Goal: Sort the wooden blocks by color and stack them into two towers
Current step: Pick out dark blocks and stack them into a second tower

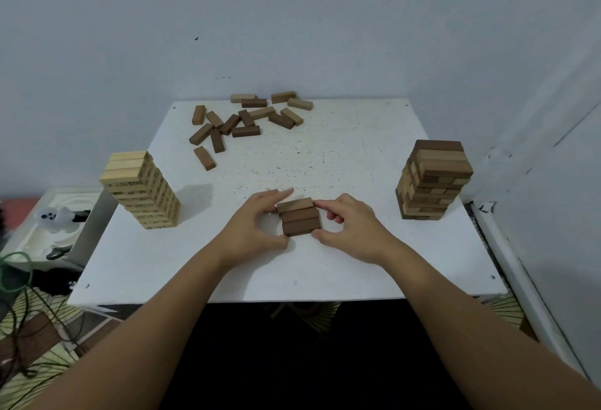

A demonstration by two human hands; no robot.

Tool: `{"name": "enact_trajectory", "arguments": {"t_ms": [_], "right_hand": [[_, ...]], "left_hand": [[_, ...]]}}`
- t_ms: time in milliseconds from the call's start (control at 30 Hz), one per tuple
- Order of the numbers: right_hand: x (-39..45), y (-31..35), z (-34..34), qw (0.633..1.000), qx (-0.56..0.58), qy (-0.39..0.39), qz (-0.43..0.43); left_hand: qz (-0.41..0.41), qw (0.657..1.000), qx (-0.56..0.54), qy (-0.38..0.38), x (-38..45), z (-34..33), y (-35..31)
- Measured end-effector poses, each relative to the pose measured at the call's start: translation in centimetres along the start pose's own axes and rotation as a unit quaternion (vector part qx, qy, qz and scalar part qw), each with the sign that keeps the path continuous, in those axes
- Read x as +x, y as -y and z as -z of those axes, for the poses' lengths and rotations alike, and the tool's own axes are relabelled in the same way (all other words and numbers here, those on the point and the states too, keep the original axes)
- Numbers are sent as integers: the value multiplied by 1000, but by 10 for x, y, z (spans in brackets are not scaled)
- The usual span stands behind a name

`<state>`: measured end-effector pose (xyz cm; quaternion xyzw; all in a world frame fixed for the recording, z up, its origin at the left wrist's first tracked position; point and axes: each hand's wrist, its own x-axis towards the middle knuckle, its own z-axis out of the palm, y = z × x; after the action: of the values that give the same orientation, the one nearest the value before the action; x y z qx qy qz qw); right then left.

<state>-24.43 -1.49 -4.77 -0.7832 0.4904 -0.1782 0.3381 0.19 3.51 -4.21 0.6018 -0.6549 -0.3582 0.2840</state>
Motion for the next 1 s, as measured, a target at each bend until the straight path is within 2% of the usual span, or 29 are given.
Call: {"name": "enact_trajectory", "arguments": {"t_ms": [233, 467, 1000], "right_hand": [[-1, -4, -1, 999, 37, -17, 2], [-4, -5, -3, 998, 51, -42, 1], [-1, -7, -4, 997, 65, -37, -1]], "left_hand": [[45, 990, 6, -132, -16, -6, 10], [69, 994, -3, -86, -10, -4, 6], [82, 993, -6, -79, -7, -3, -1]]}}
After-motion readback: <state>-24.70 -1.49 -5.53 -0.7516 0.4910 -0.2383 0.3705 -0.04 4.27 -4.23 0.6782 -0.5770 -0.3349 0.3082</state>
